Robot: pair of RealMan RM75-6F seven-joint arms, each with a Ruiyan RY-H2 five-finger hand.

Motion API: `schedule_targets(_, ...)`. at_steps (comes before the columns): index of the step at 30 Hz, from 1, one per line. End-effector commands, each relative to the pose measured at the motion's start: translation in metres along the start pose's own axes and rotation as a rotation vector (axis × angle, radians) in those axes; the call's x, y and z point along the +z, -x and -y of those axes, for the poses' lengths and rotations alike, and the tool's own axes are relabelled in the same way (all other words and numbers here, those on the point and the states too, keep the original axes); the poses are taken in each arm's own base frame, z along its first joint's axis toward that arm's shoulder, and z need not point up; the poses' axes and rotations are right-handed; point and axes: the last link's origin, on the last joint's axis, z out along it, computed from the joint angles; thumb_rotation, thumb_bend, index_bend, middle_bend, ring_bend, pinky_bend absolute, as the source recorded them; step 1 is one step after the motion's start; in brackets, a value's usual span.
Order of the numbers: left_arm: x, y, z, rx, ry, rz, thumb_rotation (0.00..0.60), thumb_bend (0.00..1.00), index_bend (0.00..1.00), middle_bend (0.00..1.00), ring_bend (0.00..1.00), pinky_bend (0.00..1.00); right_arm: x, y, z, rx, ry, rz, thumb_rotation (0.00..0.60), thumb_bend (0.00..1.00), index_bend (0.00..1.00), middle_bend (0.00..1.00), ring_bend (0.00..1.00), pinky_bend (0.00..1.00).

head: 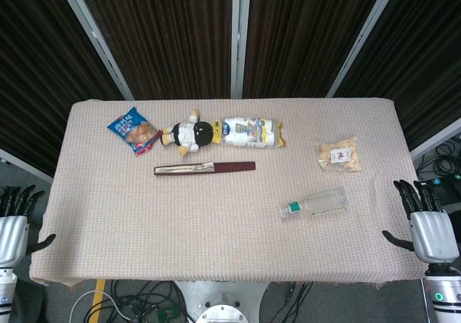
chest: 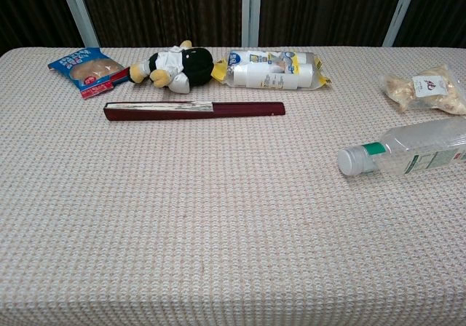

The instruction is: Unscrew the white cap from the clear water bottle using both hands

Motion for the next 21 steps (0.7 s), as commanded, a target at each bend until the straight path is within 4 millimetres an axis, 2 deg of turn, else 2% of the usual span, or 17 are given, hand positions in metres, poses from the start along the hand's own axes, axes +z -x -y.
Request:
schedule_targets(1,0.0,0.0,0.0,0.0,-0.001,0.002,0.6,0.0,0.18,0.09,0.01,0.05,0.0,0.0,0.0,0.001,-0.001,0.0,0.6,0.0,0.0,0.09,0.0,0.07)
schedule_targets(11,-0.002,-0.001,-0.001,0.003,0.005,-0.008,0.6,0.0,0.18,0.09,0.01,0.05,0.005,0.003,0.002,0.031,-0.033,0.019,0.6,0.0,0.0,0.09,0.0,0.07)
schedule_targets(16,0.0,-0.001,-0.002,0.001,0.005,-0.005,0.6,0.0,0.18,0.09,0.01,0.05,0.031,0.008,0.012,0.048,-0.115,0.083,0.6,0.0,0.0,0.11,0.0,0.07)
schedule_targets(21,-0.001,-0.001,-0.002,0.003,0.001,0.001,0.6,0.0,0.18,0.09,0.01,0.05,0.066,0.027,0.028,-0.008,-0.207,0.202,0.6,0.0,0.01,0.12,0.0,0.07)
